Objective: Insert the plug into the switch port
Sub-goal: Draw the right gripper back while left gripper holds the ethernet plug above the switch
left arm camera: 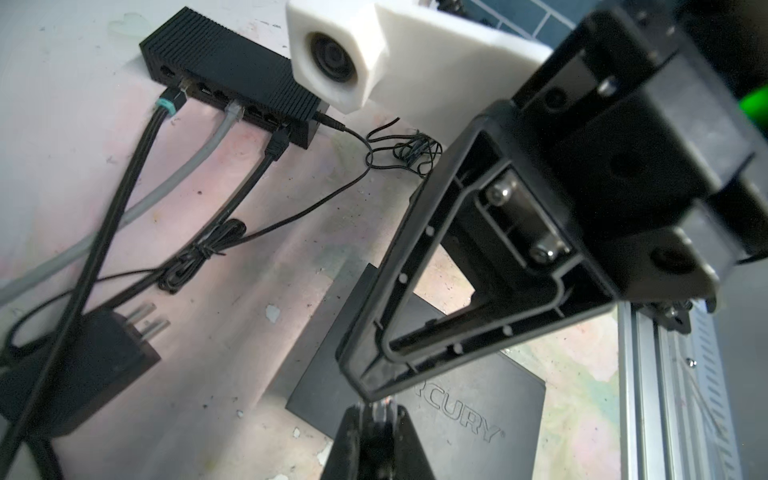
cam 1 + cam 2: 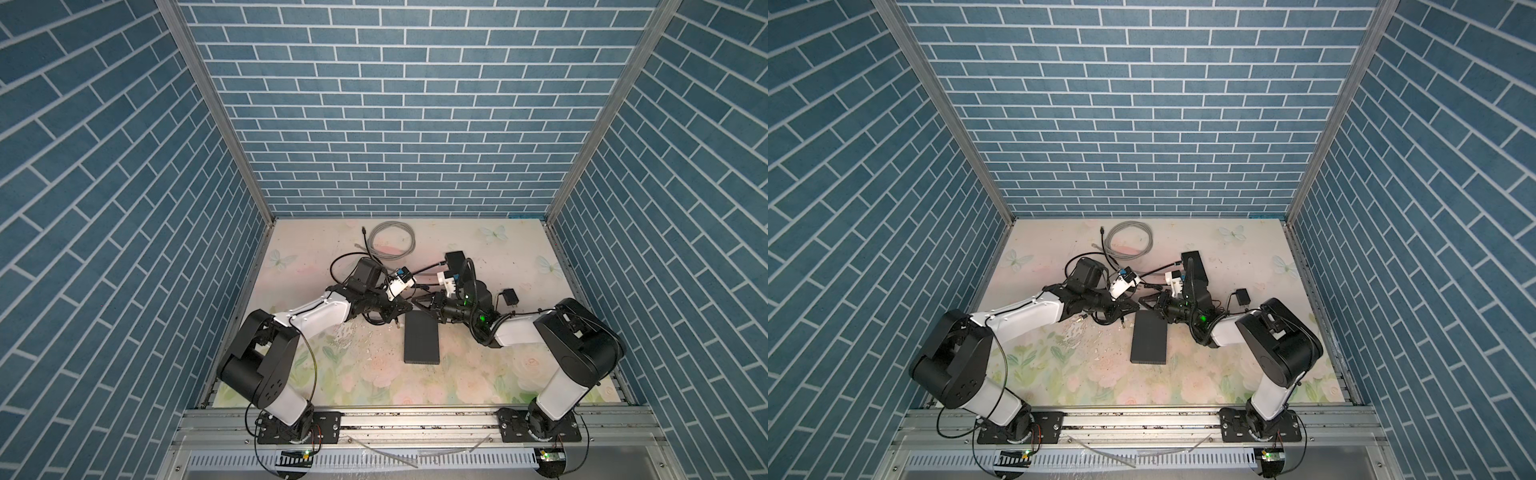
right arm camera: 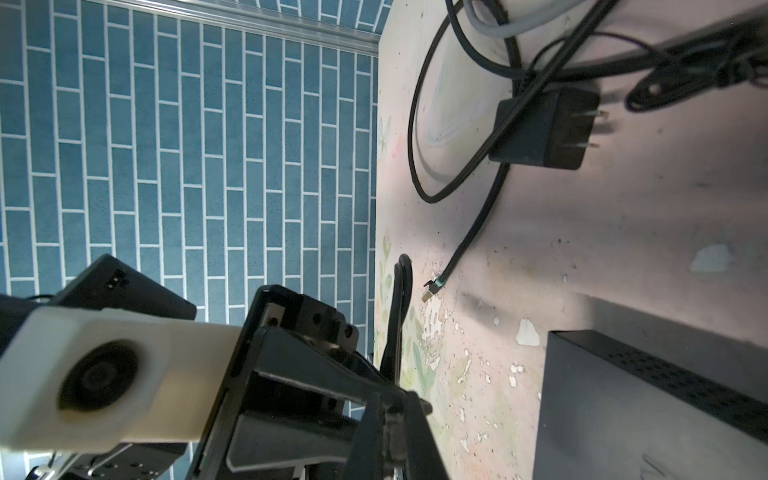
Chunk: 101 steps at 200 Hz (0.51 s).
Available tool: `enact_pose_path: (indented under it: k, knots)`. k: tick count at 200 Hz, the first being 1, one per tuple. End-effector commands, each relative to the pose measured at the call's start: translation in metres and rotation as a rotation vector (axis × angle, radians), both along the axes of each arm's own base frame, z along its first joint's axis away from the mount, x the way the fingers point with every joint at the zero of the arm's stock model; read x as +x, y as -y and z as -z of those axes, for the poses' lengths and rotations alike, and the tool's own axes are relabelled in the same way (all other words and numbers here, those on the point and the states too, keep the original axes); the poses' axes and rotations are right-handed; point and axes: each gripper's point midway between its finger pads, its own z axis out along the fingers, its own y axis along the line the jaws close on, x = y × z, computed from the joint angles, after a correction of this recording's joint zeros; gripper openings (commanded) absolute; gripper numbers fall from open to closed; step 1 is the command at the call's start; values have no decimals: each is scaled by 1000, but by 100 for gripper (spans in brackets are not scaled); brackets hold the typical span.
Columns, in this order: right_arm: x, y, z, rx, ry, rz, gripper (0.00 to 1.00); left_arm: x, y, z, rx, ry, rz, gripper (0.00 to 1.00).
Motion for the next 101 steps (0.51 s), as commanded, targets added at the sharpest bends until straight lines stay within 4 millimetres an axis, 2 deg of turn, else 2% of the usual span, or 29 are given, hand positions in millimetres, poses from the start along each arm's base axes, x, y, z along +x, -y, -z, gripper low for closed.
enact_pose_path:
  k: [1,23,48,79,101]
  knots:
    - [4,35,24,-145,-9,61,15,-4,-34,18,237,-2,49,8]
    - [-1,53,39,-275,-19,81,18,-11,-51,31,361,-6,88,8]
    - [-6,73,46,-327,-29,116,21,-14,-69,45,476,-16,117,8]
    - [-16,89,55,-431,-44,123,29,-28,-70,65,551,-40,168,8]
    - [-24,97,60,-474,-54,118,31,-37,-63,78,585,-44,206,8]
